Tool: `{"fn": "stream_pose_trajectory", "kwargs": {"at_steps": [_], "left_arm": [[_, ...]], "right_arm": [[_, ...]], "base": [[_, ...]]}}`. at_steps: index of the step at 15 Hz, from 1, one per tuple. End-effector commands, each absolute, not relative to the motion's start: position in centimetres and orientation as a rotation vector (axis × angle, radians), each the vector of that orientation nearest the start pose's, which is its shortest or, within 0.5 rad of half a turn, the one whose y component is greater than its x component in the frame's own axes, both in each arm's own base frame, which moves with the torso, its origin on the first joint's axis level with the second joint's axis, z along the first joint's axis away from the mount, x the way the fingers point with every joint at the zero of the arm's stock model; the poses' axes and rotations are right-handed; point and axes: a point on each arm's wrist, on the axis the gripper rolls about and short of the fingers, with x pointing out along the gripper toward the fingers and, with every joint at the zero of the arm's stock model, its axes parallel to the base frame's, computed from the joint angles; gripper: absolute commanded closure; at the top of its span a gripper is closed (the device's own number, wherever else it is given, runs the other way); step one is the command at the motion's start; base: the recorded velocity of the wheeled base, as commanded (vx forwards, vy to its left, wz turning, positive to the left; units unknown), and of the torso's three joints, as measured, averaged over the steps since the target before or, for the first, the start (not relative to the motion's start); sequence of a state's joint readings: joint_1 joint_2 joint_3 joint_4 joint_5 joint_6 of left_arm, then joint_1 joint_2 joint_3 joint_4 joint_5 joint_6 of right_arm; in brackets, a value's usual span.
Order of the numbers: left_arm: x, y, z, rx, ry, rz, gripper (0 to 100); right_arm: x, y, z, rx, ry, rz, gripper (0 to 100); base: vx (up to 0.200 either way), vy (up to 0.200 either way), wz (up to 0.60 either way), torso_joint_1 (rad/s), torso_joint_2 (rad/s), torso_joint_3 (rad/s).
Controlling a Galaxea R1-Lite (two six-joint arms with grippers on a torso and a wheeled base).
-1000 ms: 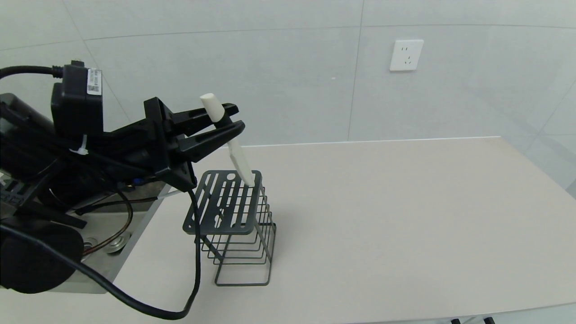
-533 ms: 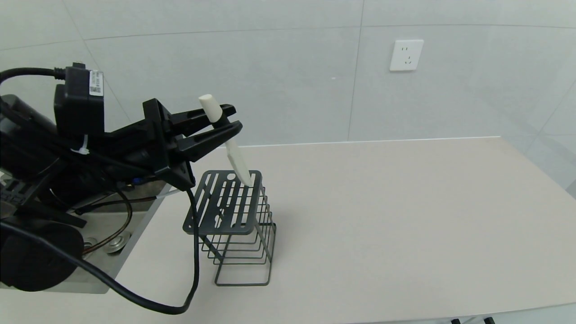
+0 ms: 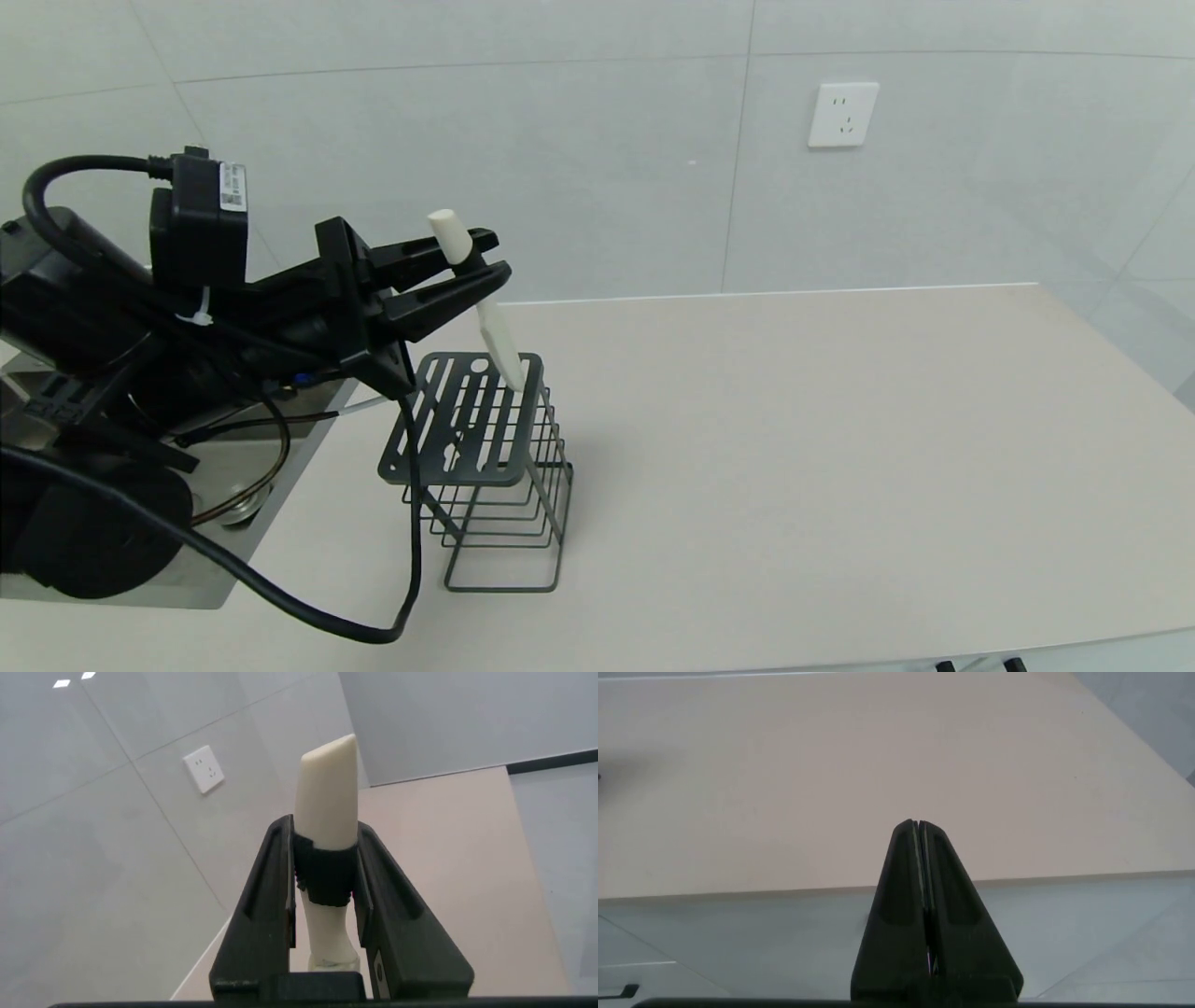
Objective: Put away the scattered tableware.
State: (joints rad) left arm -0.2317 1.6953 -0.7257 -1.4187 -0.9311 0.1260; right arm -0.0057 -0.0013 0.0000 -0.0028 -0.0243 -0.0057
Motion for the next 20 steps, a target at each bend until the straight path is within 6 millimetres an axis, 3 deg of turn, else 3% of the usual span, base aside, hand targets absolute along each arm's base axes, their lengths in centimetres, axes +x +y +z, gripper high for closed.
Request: {"fn": "stream_pose_trajectory", "kwargs": {"at_steps": [1,20], "left_arm": [[27.3,-8.3,23.4,0.269,-0.510,-1.116,100],[28.7,-8.6,18.9,0.235,-0.411,-1.087,100]], "right_arm": [[-2.3,0.0,7.6,-0.006,-0.003,-0.031,100],[-2.3,0.0,7.6,-0.006,-0.003,-0.029,100]], "base": [[0.000,0.000,0.00,0.000,0.00,0.000],[0.000,0.000,0.00,0.000,0.00,0.000]]}}
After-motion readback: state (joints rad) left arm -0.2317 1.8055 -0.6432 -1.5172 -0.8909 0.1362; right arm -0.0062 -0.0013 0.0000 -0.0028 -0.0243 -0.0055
